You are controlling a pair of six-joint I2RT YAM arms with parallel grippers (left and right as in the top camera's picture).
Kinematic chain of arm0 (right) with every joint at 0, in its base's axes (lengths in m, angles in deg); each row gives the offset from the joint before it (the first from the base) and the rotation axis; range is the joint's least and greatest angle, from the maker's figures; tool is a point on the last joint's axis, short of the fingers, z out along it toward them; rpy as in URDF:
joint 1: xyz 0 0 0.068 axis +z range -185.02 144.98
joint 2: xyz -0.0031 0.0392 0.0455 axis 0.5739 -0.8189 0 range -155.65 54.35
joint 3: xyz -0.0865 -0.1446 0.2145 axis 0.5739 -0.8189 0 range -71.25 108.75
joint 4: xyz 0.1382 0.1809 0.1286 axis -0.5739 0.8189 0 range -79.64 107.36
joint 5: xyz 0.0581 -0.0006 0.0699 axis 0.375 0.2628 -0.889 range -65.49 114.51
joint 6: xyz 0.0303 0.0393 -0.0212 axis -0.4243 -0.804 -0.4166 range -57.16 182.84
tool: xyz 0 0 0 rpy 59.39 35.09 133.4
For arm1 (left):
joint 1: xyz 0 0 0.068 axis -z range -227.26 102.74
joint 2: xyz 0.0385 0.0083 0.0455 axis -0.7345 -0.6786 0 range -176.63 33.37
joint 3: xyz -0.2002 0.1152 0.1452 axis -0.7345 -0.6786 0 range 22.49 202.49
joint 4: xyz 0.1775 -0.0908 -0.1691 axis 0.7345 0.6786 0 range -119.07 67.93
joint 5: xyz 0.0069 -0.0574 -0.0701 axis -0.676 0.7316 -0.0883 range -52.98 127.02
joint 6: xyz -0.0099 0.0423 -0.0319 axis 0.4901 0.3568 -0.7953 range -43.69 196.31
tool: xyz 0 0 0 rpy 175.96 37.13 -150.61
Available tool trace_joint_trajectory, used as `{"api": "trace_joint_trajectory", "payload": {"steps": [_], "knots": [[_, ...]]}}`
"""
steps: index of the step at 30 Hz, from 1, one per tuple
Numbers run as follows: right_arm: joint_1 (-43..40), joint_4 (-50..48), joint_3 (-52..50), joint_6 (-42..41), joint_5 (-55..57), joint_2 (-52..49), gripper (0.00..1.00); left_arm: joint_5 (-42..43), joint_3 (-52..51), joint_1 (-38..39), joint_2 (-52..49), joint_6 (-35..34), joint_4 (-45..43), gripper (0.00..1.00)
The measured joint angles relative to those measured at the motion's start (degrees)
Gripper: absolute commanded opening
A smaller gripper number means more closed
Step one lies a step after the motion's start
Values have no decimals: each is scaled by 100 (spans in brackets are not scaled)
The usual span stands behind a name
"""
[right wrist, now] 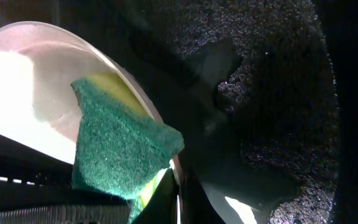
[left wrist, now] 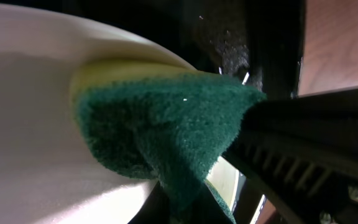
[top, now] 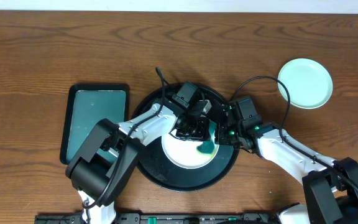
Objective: Clean dirty plates on tray and stack at the side
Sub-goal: 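Scrub the white plate with the held sponge using the left gripper, then return the sponge to the water tray with the left gripper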
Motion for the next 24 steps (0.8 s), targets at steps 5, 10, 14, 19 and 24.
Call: {"api": "trace_joint_trajectory", "payload": {"steps": [5,10,14,19,24], "knots": [[0,0,0,0,0,0,2,-409,4,37,35,-195,59,7],[0,-2,0,0,-9,0,2,-708,9,-138,101,-221,133,7],[4,-7,0,-2,-44,0,2,-866,9,-562,186,-205,308,7],[7,9,-4,-2,-111,0,1,-1226,9,-1032,313,-66,621,7],[11,4,-4,-2,-153,0,2,-1596,42,-1215,415,72,1139,7]]}}
